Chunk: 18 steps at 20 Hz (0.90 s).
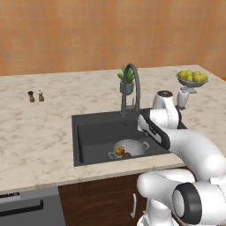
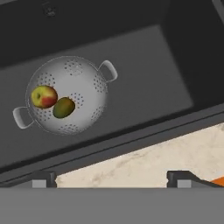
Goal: Put the colander in the sink, put the mango, apple in the colander, and turn on the sink faucet and pour water over the colander.
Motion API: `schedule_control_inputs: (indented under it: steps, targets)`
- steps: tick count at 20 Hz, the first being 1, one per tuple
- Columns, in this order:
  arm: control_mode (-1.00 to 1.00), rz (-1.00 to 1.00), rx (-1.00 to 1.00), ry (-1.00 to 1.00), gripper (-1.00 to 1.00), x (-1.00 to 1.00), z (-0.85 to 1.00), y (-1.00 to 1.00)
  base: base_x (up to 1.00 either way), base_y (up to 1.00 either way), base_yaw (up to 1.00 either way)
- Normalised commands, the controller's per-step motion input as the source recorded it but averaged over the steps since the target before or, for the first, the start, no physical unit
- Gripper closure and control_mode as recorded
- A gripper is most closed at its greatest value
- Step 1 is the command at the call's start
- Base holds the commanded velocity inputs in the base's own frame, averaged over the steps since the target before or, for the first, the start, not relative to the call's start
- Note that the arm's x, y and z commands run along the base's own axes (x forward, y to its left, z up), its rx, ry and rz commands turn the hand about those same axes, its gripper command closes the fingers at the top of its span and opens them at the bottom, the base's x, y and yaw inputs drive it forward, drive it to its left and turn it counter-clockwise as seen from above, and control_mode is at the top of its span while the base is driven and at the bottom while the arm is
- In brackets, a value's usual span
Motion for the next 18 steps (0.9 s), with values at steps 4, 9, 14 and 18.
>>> schedule_control_inputs:
  steps: [4,9,14,18]
  targets:
    - [-1.00,0.10,0.03,-0.22,-1.00,0.05,0.08,-0.50,0.00,0.00,0.00]
    - [-1.00,0.12,0.09,-0.37,-1.00,0.16,0.15,-0.35,0.00,0.00,0.00]
    - [-1.00,0.13,0.13,-0.33,-1.00,0.38,0.30,-0.14,0.00,0.00,0.00]
    - [-1.00,0.10,0.09,-0.32,-1.00,0.39,0.25,-0.18,0.00,0.00,0.00]
